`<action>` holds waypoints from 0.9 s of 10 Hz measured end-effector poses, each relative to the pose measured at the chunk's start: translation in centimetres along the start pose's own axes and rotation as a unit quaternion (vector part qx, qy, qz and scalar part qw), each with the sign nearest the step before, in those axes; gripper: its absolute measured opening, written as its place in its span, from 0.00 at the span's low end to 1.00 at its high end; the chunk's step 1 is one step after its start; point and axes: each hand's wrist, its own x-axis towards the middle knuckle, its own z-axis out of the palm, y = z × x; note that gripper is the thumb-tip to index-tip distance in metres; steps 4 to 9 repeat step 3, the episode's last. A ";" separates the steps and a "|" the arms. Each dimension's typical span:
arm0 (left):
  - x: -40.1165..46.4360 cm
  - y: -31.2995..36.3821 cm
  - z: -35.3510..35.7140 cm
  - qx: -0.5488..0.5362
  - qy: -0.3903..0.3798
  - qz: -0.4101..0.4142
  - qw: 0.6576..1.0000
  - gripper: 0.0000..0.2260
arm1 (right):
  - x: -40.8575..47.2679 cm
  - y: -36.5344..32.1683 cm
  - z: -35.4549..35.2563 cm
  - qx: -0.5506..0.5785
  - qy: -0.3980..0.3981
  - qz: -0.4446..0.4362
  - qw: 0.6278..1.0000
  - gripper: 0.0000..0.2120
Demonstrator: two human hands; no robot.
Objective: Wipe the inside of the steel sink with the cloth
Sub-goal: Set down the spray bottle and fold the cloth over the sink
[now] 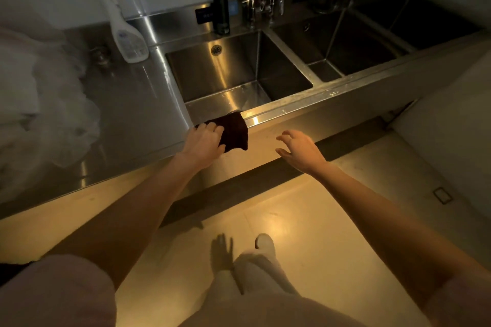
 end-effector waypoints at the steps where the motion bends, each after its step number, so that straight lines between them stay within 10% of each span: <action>1: 0.8 2.0 -2.5 -0.045 -0.013 -0.017 0.999 0.20 | -0.5 0.4 -3.2 0.006 0.020 0.002 1.000 0.14; 9: 2.0 6.1 -7.3 -0.118 -0.002 -0.024 0.993 0.17 | -1.2 2.0 -10.0 0.016 0.043 -0.010 0.999 0.15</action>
